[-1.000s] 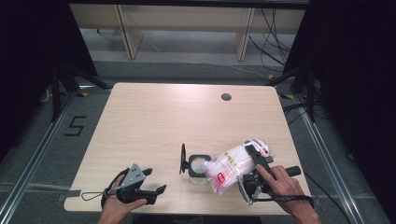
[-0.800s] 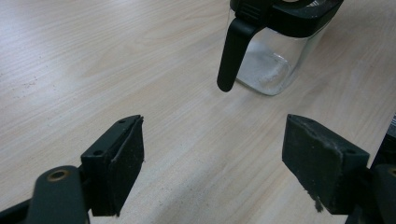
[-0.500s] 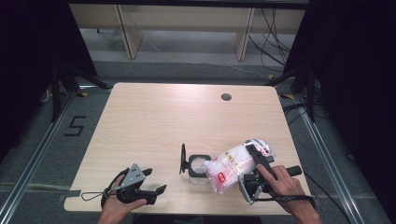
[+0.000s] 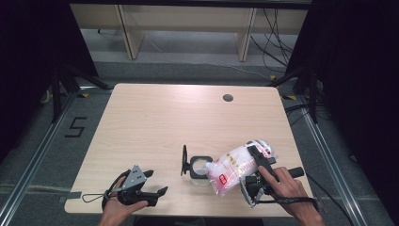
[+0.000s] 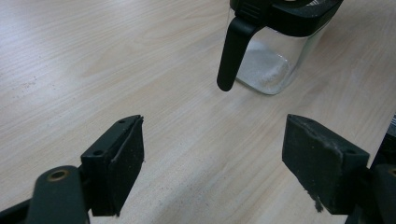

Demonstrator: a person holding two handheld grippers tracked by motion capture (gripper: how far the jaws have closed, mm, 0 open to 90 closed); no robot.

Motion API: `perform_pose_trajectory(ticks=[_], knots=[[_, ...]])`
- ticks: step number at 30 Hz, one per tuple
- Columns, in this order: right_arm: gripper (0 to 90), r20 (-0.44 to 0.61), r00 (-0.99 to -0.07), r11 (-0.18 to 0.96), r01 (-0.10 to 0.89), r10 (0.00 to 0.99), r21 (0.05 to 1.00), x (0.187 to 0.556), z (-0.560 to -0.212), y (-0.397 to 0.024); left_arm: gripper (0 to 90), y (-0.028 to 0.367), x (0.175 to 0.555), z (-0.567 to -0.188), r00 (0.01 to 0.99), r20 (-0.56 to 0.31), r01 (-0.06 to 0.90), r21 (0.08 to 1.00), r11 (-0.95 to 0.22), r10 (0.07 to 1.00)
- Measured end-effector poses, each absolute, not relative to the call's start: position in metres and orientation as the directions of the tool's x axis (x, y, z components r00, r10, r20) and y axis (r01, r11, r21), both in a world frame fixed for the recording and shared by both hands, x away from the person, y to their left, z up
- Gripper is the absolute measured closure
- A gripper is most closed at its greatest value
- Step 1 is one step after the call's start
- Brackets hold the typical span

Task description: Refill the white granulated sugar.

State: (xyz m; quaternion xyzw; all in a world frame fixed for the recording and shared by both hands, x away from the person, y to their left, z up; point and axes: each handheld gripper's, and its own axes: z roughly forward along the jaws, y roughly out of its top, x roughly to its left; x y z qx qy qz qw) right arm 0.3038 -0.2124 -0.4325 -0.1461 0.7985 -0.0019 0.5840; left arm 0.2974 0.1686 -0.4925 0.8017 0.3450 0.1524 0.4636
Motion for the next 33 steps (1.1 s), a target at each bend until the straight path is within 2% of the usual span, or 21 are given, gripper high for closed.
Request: perform_pose_trajectory(ticks=[4,12,13,17,23,26,27,30,33], knots=[[39.5,-0.932,-0.288,0.963,-0.216,-0.219,-0.160,0.3029,-0.4333,-0.2127,20.3,0.1689,0.2975,-0.4924,0.716,-0.075,0.412,0.848,-0.333,0.694],[39.5,-0.918,-0.279,0.950,-0.220,-0.280,-0.223,0.3026,-0.4273,-0.2120,20.2,0.1688,0.2975,-0.4924,0.715,-0.076,0.412,0.848,-0.332,0.695],[39.5,-0.926,-0.287,0.959,-0.209,-0.245,-0.189,0.3021,-0.4296,-0.2131,20.3,0.1688,0.2976,-0.4925,0.715,-0.076,0.413,0.848,-0.332,0.695],[39.6,-0.932,-0.296,0.968,-0.197,-0.210,-0.156,0.3012,-0.4323,-0.2135,20.2,0.1683,0.2973,-0.4926,0.713,-0.082,0.413,0.851,-0.323,0.696],[39.6,-0.936,-0.285,0.966,-0.210,-0.206,-0.149,0.3016,-0.4333,-0.2132,20.3,0.1690,0.2974,-0.4924,0.716,-0.075,0.412,0.848,-0.334,0.694],[39.6,-0.928,-0.273,0.954,-0.231,-0.252,-0.191,0.3028,-0.4301,-0.2120,20.3,0.1688,0.2974,-0.4925,0.716,-0.075,0.412,0.848,-0.333,0.695],[39.6,-0.935,-0.285,0.966,-0.207,-0.209,-0.153,0.3012,-0.4330,-0.2133,20.3,0.1689,0.2975,-0.4923,0.715,-0.076,0.413,0.848,-0.332,0.695],[39.6,-0.935,-0.286,0.966,-0.209,-0.209,-0.152,0.3011,-0.4328,-0.2132,20.3,0.1688,0.2974,-0.4924,0.715,-0.078,0.413,0.849,-0.329,0.695],[39.5,-0.920,-0.292,0.957,-0.208,-0.260,-0.204,0.3002,-0.4286,-0.2108,20.3,0.1689,0.2974,-0.4923,0.716,-0.076,0.412,0.848,-0.332,0.694]])
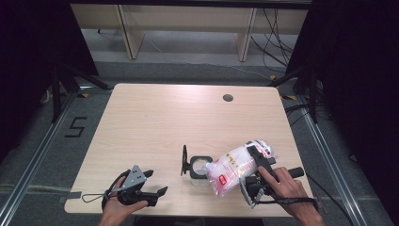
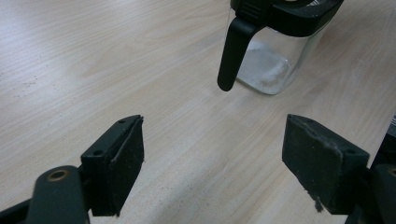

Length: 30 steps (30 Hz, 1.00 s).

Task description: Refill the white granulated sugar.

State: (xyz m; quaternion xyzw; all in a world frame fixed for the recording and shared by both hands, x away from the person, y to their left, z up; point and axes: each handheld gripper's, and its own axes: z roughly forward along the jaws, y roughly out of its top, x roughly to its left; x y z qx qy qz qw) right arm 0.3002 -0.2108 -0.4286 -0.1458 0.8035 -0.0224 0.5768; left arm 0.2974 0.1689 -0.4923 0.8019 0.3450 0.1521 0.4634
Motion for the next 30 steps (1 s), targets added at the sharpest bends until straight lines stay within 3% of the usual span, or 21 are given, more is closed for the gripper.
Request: perform_pose_trajectory(ticks=[2,10,17,20,21,30], knots=[[39.6,-0.930,-0.298,0.965,-0.212,-0.214,-0.154,0.3002,-0.4334,-0.2116,20.3,0.1683,0.2972,-0.4926,0.713,-0.082,0.414,0.851,-0.324,0.696],[39.6,-0.921,-0.280,0.947,-0.248,-0.271,-0.204,0.3002,-0.4325,-0.2079,20.2,0.1690,0.2974,-0.4924,0.716,-0.076,0.413,0.848,-0.333,0.694],[39.6,-0.927,-0.299,0.960,-0.230,-0.226,-0.159,0.2967,-0.4349,-0.2062,20.3,0.1687,0.2973,-0.4924,0.715,-0.081,0.412,0.851,-0.325,0.694],[39.6,-0.924,-0.279,0.946,-0.261,-0.262,-0.189,0.2980,-0.4336,-0.2047,20.3,0.1686,0.2973,-0.4925,0.714,-0.083,0.413,0.851,-0.323,0.695],[39.6,-0.930,-0.288,0.956,-0.247,-0.230,-0.159,0.2971,-0.4359,-0.2057,20.3,0.1686,0.2972,-0.4924,0.714,-0.083,0.413,0.851,-0.324,0.695],[39.6,-0.924,-0.294,0.954,-0.242,-0.245,-0.177,0.2962,-0.4346,-0.2045,20.3,0.1695,0.2979,-0.4921,0.721,-0.073,0.406,0.850,-0.335,0.689]])
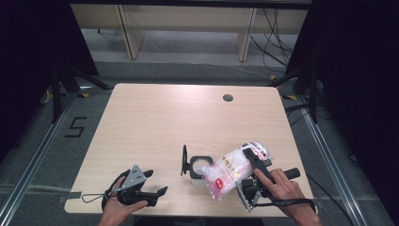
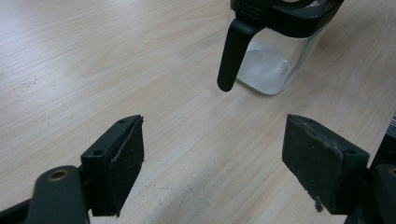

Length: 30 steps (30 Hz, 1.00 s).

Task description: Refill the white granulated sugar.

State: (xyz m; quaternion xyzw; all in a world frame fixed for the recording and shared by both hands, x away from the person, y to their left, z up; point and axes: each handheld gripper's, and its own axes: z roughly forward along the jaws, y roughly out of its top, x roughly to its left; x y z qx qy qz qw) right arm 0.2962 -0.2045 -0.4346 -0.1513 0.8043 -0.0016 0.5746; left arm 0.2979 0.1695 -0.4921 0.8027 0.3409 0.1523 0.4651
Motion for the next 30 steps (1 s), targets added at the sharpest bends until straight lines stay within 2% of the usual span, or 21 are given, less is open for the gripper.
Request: perform_pose_trajectory(ticks=[5,6,9,10,11,12,13,15,18,23,24,30], knots=[[39.6,-0.930,-0.270,0.950,-0.256,-0.248,-0.179,0.300,-0.434,-0.207,20.2,0.169,0.298,-0.492,0.721,-0.073,0.406,0.851,-0.334,0.689],[39.6,-0.920,-0.267,0.943,-0.251,-0.287,-0.221,0.300,-0.430,-0.208,20.3,0.169,0.298,-0.492,0.721,-0.073,0.406,0.851,-0.335,0.689],[39.6,-0.931,-0.277,0.957,-0.229,-0.238,-0.177,0.301,-0.433,-0.211,20.2,0.170,0.298,-0.492,0.721,-0.073,0.406,0.850,-0.335,0.689],[39.6,-0.931,-0.297,0.969,-0.190,-0.212,-0.160,0.298,-0.434,-0.213,20.3,0.169,0.298,-0.492,0.720,-0.074,0.406,0.851,-0.332,0.690],[39.6,-0.913,-0.288,0.947,-0.224,-0.290,-0.230,0.301,-0.428,-0.211,20.2,0.170,0.298,-0.492,0.721,-0.074,0.406,0.851,-0.333,0.689],[39.6,-0.912,-0.302,0.953,-0.211,-0.277,-0.219,0.301,-0.429,-0.212,20.2,0.169,0.298,-0.492,0.720,-0.075,0.406,0.852,-0.331,0.690],[39.6,-0.928,-0.275,0.955,-0.227,-0.250,-0.190,0.302,-0.432,-0.214,20.3,0.169,0.298,-0.492,0.720,-0.075,0.406,0.852,-0.331,0.690],[39.6,-0.916,-0.278,0.947,-0.223,-0.288,-0.230,0.302,-0.429,-0.213,20.2,0.169,0.298,-0.492,0.719,-0.075,0.406,0.852,-0.331,0.691],[39.7,-0.914,-0.285,0.948,-0.215,-0.290,-0.233,0.302,-0.427,-0.213,20.3,0.170,0.298,-0.492,0.721,-0.074,0.406,0.851,-0.333,0.689],[39.6,-0.923,-0.266,0.948,-0.230,-0.279,-0.220,0.304,-0.429,-0.215,20.2,0.169,0.298,-0.492,0.721,-0.073,0.405,0.851,-0.333,0.689],[39.7,-0.917,-0.288,0.953,-0.203,-0.276,-0.224,0.302,-0.428,-0.215,20.2,0.170,0.298,-0.492,0.721,-0.073,0.405,0.851,-0.333,0.689],[39.6,-0.919,-0.298,0.958,-0.198,-0.259,-0.206,0.302,-0.429,-0.216,20.3,0.170,0.298,-0.492,0.721,-0.073,0.405,0.851,-0.334,0.689]])
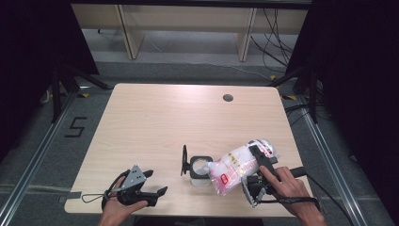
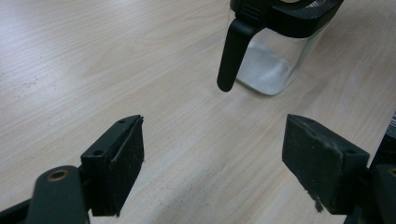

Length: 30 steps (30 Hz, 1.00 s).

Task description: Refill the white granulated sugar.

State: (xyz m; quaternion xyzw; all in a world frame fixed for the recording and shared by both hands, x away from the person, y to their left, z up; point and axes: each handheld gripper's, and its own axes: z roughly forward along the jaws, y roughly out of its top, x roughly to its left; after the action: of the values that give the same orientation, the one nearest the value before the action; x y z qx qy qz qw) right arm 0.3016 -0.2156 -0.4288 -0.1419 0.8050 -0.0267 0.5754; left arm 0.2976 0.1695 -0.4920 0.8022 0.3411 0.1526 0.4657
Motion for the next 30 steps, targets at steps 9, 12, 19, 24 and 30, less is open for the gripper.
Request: perform_pose_trajectory(ticks=[9,12,19,24,30], knots=[[39.7,-0.922,-0.305,0.963,-0.198,-0.239,-0.184,0.2985,-0.4295,-0.2130,20.3,0.1697,0.2976,-0.4918,0.721,-0.072,0.405,0.851,-0.334,0.690],[39.7,-0.923,-0.279,0.949,-0.243,-0.267,-0.201,0.3001,-0.4287,-0.2118,20.2,0.1701,0.2977,-0.4917,0.720,-0.068,0.404,0.850,-0.338,0.691],[39.7,-0.924,-0.279,0.950,-0.245,-0.260,-0.193,0.2992,-0.4298,-0.2095,20.2,0.1696,0.2975,-0.4919,0.719,-0.075,0.406,0.852,-0.331,0.691],[39.7,-0.921,-0.283,0.948,-0.248,-0.266,-0.198,0.2998,-0.4307,-0.2096,20.2,0.1695,0.2974,-0.4920,0.718,-0.078,0.408,0.852,-0.328,0.692],[39.7,-0.923,-0.283,0.951,-0.238,-0.262,-0.197,0.3016,-0.4309,-0.2116,20.2,0.1696,0.2975,-0.4920,0.718,-0.077,0.408,0.852,-0.329,0.692]])
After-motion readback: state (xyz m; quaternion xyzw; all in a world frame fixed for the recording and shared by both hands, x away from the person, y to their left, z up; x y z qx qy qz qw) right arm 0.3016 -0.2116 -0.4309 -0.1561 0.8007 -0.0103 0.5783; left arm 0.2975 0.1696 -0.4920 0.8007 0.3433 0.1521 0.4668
